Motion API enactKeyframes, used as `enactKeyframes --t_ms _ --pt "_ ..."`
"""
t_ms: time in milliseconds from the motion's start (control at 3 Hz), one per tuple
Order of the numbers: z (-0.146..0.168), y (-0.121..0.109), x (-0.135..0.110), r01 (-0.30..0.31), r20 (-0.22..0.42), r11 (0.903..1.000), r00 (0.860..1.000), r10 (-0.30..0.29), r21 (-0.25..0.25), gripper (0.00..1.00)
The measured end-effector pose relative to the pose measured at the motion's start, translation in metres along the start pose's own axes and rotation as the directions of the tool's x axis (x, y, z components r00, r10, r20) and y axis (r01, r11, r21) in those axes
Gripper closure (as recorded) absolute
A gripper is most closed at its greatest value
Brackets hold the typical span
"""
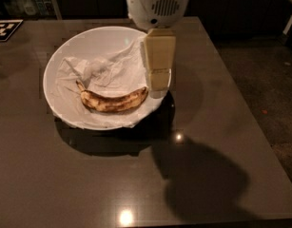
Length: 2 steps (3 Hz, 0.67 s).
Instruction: Pick banana from white bowl
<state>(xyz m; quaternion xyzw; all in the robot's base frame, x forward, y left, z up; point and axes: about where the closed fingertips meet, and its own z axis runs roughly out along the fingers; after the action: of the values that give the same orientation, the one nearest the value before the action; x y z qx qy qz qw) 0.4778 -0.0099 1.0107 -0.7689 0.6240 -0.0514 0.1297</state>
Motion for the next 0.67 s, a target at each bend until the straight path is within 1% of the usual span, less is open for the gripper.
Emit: enactKeyframes --t_ms 333,667 --pt "-0.002 -0.007 -0.009 0.008 0.021 0.9994 1.000 -0.009 0.033 0.00" --pt "0.012 -0.020 -0.015 -0.001 0.085 0.9998 0.996 -0.001 0.017 0.00"
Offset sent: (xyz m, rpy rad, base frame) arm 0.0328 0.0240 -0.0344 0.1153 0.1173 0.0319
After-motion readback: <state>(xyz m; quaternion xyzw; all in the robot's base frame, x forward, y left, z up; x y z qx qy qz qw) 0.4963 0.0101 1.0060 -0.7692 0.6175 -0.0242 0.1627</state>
